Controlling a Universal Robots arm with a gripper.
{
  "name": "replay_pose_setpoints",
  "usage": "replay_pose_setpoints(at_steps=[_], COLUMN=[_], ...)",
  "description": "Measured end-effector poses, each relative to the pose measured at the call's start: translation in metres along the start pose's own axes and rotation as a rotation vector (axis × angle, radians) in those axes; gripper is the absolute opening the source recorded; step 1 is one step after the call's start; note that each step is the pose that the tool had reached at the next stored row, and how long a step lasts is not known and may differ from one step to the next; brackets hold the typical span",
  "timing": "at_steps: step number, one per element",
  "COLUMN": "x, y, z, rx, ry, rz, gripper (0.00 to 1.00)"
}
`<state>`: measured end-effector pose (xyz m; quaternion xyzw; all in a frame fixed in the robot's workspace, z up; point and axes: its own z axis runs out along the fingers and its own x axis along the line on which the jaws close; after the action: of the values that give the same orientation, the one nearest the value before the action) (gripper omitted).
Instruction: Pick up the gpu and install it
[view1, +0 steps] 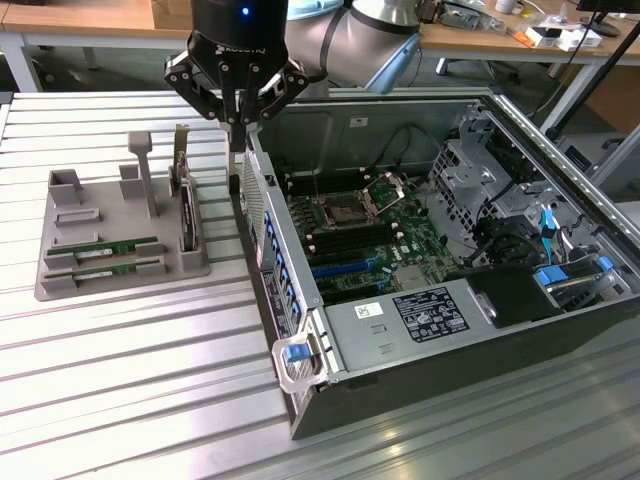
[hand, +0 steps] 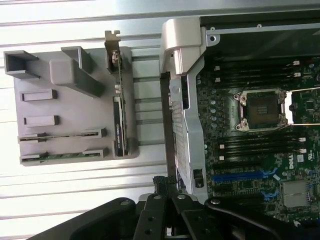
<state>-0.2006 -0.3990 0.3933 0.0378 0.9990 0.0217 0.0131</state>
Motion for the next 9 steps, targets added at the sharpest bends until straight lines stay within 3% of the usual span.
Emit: replay_pose_setpoints(at_steps=[9], x=[0.0036], y=[-0.0003], z=[-0.0001], rx=[0.0], ry=[0.0], rz=[0.0], gripper=[0.1])
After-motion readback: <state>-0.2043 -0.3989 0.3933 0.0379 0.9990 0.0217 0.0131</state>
